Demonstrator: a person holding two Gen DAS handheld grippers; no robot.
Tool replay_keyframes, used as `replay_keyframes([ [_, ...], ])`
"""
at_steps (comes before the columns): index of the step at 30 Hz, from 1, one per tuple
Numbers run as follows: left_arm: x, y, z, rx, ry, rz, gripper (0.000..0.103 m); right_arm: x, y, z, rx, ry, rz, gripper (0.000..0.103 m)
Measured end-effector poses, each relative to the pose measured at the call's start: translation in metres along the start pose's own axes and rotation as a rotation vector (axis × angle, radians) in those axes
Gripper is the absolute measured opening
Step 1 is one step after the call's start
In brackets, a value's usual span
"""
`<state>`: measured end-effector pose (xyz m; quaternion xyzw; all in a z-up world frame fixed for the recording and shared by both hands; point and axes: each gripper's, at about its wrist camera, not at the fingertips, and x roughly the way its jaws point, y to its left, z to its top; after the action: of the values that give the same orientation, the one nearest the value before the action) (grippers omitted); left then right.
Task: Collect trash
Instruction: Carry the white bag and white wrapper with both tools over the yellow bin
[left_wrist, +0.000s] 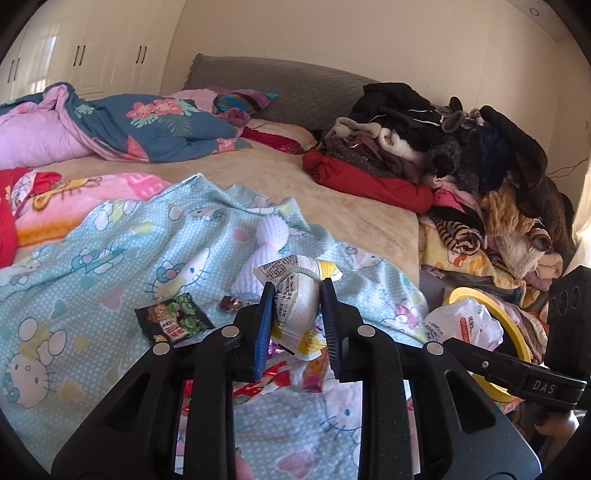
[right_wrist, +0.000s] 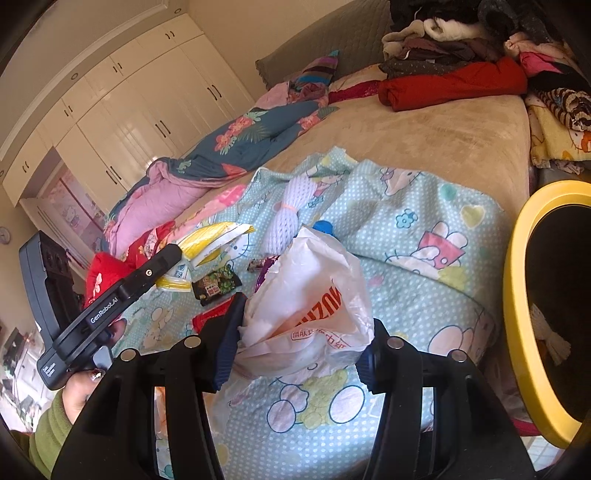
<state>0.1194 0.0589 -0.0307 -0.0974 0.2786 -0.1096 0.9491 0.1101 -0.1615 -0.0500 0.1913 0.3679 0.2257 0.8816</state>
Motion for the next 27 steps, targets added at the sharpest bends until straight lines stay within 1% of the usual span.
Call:
replay_keyframes([
  [10,-0.006,-0.035,0.007,0.031,-0.017,-0.054,0.019,-0.025,-0.02,0.012,0.035,-0.071,-0.027,0.05],
  [27,-0.007,-0.08,0.004,0.093,-0.016,-0.12,0.019,-0.067,-0.063,0.02,0.099,-0.174,-0.102,0.05],
])
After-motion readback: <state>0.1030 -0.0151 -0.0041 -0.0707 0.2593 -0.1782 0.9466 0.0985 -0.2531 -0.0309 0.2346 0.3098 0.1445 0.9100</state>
